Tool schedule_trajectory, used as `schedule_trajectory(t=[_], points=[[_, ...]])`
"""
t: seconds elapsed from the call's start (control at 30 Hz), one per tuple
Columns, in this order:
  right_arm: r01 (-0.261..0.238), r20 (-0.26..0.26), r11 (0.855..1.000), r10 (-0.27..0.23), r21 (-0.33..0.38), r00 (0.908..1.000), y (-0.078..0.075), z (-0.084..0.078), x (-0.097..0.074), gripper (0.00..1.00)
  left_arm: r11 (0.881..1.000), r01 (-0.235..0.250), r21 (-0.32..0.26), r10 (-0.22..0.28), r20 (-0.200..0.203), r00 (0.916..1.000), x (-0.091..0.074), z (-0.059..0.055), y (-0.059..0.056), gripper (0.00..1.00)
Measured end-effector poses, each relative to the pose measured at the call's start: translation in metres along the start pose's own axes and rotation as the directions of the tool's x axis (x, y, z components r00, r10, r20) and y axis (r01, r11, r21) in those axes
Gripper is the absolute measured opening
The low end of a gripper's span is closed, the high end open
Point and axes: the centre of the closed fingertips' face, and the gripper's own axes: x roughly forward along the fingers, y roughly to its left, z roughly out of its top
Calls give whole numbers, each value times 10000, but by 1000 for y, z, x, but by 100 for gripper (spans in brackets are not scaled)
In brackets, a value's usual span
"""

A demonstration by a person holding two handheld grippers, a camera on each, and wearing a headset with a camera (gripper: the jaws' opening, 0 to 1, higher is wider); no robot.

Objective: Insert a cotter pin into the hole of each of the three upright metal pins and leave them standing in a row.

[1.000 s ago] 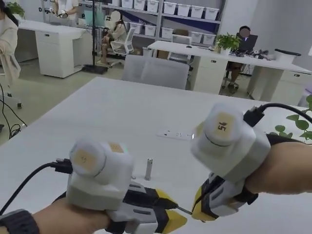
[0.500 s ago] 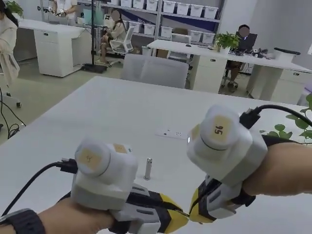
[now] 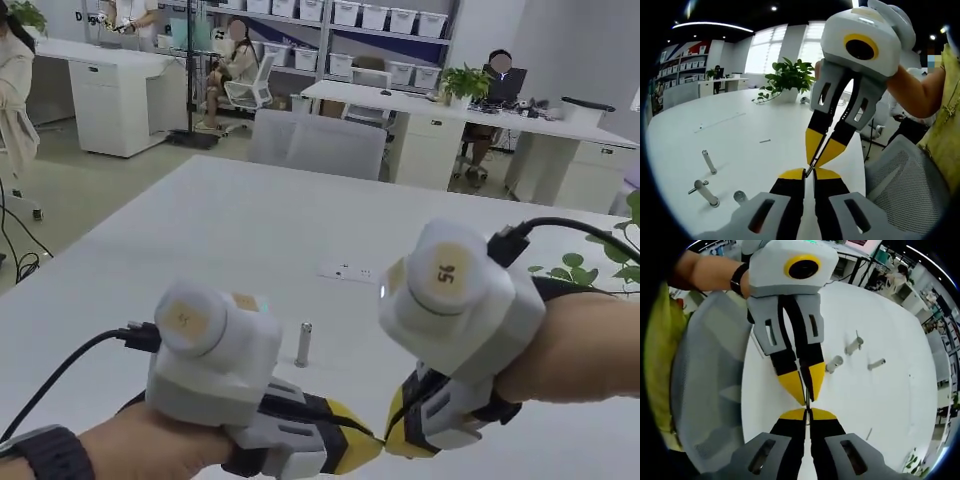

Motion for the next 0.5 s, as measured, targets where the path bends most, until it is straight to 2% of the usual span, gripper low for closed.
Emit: schedule_trajectory(t=[0.5], points=[[112,-174,9991,-119,-420,9998,-3,-2,3,2,9994,142,-325,-142,-22,9999,3,-2,1,2]])
